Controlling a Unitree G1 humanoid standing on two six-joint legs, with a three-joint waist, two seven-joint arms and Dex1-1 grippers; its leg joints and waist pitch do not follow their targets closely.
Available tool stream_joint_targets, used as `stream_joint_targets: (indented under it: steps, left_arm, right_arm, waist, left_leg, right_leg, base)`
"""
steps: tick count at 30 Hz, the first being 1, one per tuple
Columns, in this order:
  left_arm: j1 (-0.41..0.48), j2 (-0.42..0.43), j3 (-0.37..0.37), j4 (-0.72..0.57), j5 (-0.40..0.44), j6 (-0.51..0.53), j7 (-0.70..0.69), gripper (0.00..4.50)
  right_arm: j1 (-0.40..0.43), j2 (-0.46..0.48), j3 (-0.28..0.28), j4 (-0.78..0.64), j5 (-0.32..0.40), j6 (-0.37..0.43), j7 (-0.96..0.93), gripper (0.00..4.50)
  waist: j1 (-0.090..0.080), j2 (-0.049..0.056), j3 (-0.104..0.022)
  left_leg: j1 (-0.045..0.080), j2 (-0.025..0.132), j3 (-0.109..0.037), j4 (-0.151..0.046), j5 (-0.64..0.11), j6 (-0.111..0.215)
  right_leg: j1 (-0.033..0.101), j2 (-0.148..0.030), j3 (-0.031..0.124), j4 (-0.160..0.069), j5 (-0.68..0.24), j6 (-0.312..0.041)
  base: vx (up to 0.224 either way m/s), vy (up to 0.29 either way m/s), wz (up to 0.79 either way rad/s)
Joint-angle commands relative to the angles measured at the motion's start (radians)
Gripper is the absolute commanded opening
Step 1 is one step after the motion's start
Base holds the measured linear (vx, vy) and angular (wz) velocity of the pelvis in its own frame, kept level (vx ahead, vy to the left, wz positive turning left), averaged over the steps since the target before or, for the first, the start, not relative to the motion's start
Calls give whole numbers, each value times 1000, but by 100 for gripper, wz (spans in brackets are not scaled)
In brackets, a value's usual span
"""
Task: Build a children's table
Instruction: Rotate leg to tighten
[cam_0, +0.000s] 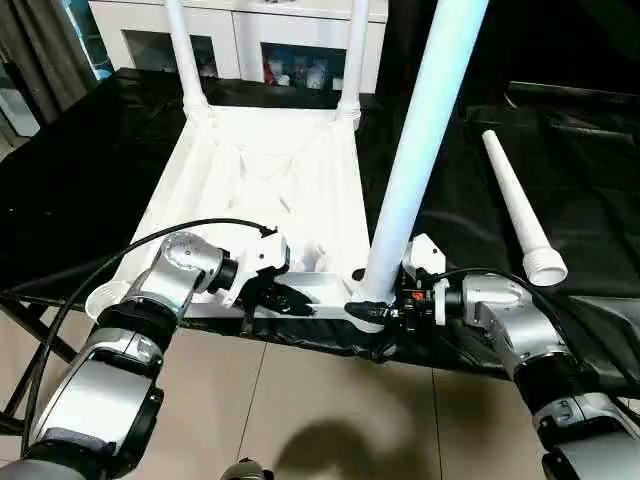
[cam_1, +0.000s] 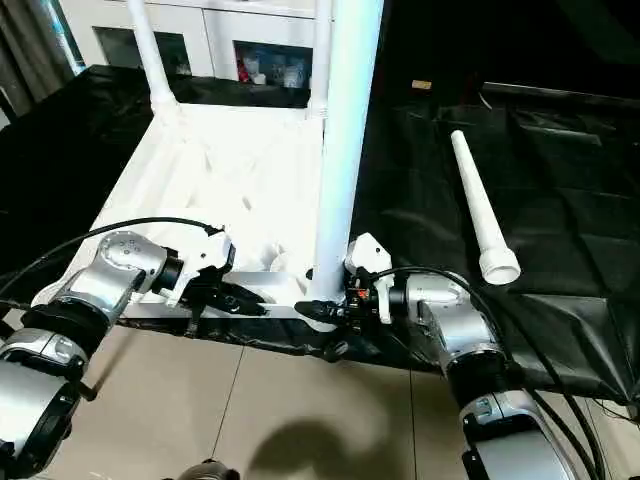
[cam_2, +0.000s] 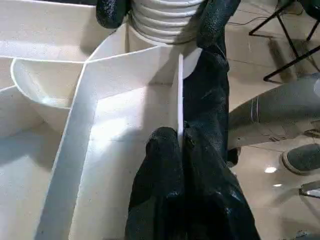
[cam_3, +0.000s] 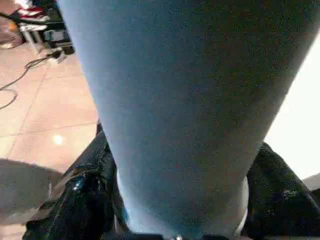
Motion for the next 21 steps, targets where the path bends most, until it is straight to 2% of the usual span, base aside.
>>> stream_joint_targets:
  steps: [1,2,3,4,5,6,7,8,12,13,14,17,19,21]
  left_arm:
    - [-29,-39,15,15,5,25,103,0]
    - [-38,-53,17,23,18,47,169,0]
    - [-46,-66,20,29,26,67,225,0]
    - [-52,-88,29,30,22,86,269,0]
    - [-58,-125,42,29,14,113,329,0]
    - [-58,-125,42,29,14,113,329,0]
    - [-58,-151,36,23,23,120,371,0]
    - [-57,-162,30,20,33,120,394,0]
    - [-53,-231,17,20,62,133,522,0]
    - [-51,-241,14,23,67,131,541,0]
    - [-51,-247,12,25,70,130,556,0]
    - [-45,-241,13,28,77,108,564,0]
    - [-39,-227,12,22,74,85,531,0]
    - [-27,-202,10,11,64,54,465,0]
  right_arm:
    - [10,48,-21,4,0,34,-128,274]
    - [2,67,-37,35,-25,19,-234,274]
    - [-6,85,-51,63,-45,3,-327,274]
    - [-13,107,-70,92,-53,-11,-413,274]
    - [-24,142,-99,133,-59,-22,-537,274]
    - [-24,142,-99,133,-59,-22,-537,274]
    - [-34,166,-112,161,-68,-17,-631,274]
    - [-40,176,-117,174,-75,-14,-677,274]
    - [-73,238,-139,223,-93,-30,-851,274]
    - [-78,250,-138,229,-99,-41,-866,274]
    - [-84,260,-138,238,-106,-57,-878,329]
    - [-98,267,-144,256,-101,-89,-868,347]
    - [-101,257,-142,256,-95,-96,-841,359]
    - [-103,234,-134,253,-98,-108,-798,392]
  waist:
    - [-1,2,-67]
    - [-5,1,-66]
    - [-8,1,-64]
    - [-11,3,-61]
    - [-17,2,-60]
    - [-20,1,-59]
    - [-26,1,-59]
    - [-30,-1,-57]
    - [-28,-3,-58]
    - [-27,3,-58]
    - [-26,1,-59]
    - [-27,6,-60]
    - [-28,4,-60]
    - [-28,4,-60]
  left_leg:
    - [16,54,-12,-68,-100,90]
    - [20,57,-15,-73,-119,65]
    - [21,54,-15,-76,-141,55]
    - [25,56,-15,-81,-175,20]
    - [23,54,-16,-85,-199,-3]
    - [23,53,-16,-85,-203,-11]
    - [21,51,-17,-85,-203,-15]
    - [20,49,-16,-85,-202,-9]
    - [21,43,-12,-82,-173,13]
    - [22,44,-12,-82,-168,13]
    - [23,43,-12,-82,-163,19]
    - [21,44,-12,-82,-162,34]
    - [21,45,-13,-84,-174,35]
    - [20,45,-13,-84,-177,40]
  right_leg:
    - [51,-78,58,-65,112,-296]
    - [47,-80,59,-67,64,-288]
    - [47,-79,58,-74,27,-284]
    - [44,-83,61,-81,-46,-273]
    - [47,-84,61,-87,-100,-263]
    - [46,-84,63,-89,-113,-259]
    - [48,-82,64,-90,-114,-253]
    - [47,-79,65,-92,-112,-245]
    - [49,-78,67,-97,-111,-226]
    - [49,-78,67,-99,-97,-222]
    - [49,-75,66,-97,-79,-224]
    - [49,-73,64,-94,-51,-230]
    - [50,-74,64,-94,-54,-232]
    - [52,-74,64,-94,-52,-234]
  base:
    - [0,0,0]
    - [0,0,0]
    - [0,0,0]
    - [0,0,0]
    - [0,0,0]
    - [0,0,0]
    - [0,0,0]
    - [0,0,0]
    - [0,0,0]
    - [0,0,0]
    - [0,0,0]
    - [0,0,0]
    - [0,0,0]
    - [0,0,0]
